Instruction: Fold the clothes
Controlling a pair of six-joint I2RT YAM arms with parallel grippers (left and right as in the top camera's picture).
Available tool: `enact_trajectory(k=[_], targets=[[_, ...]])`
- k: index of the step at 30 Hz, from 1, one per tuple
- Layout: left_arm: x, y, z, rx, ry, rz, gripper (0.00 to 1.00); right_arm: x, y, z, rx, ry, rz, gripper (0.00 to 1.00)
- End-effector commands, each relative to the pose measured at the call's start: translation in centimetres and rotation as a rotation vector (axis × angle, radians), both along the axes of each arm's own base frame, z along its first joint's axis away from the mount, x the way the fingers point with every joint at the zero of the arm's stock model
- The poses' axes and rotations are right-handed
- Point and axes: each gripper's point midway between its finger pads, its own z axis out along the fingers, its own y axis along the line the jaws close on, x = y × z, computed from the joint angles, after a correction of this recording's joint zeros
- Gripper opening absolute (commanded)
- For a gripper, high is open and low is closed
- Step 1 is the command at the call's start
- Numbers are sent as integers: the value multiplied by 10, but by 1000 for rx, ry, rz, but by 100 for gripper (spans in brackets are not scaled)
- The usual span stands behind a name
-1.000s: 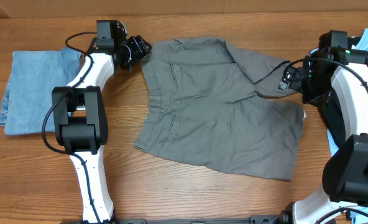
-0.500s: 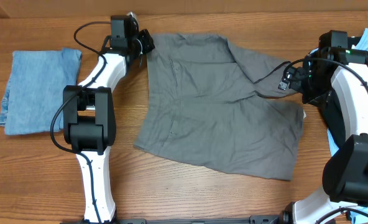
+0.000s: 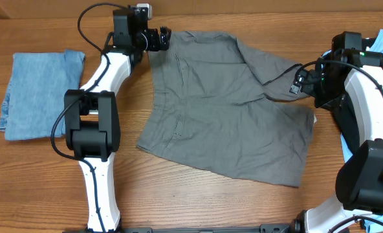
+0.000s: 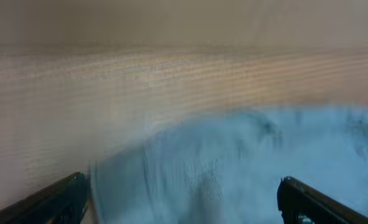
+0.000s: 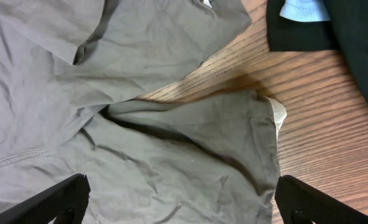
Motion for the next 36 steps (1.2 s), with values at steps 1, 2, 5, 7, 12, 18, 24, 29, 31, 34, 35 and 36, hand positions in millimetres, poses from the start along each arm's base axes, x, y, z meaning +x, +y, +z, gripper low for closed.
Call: enact_trajectory(k=[1,2,5,7,12,18,24,29,31,34,35,36], targets=[[-31,2,81,14,9,-28,100,6,-2,6,1,-23,0,100],[-46,4,86,17,61,-26,100,6,-2,6,1,-23,0,100],[-95,14,98,66,205,-42,100,6,-2,6,1,-23,0,100],[-142,25,95,114,363,-42,100,6,-2,6,1,-24,0,100],[-231,37,56,203,739,-76,100,6,-2,6,1,-23,1,100],[-288,36,5,265,959,-118,99,6,-2,6,1,-23,0,100],[-324,25,-33,298,1046,-178,98,6,-2,6,1,-23,0,100],[-331,26,-59,314,1046,-140,98,6,-2,6,1,-24,0,100],[-330,35,-65,354,1042,-102,98,6,-2,6,1,-23,0,100],[-334,37,-70,365,1045,-99,94,6,-2,6,1,-23,0,100],[-335,36,-72,366,1048,-101,94,6,-2,6,1,-23,0,100],[-337,36,-73,369,1052,-104,94,6,-2,6,1,-23,0,100]])
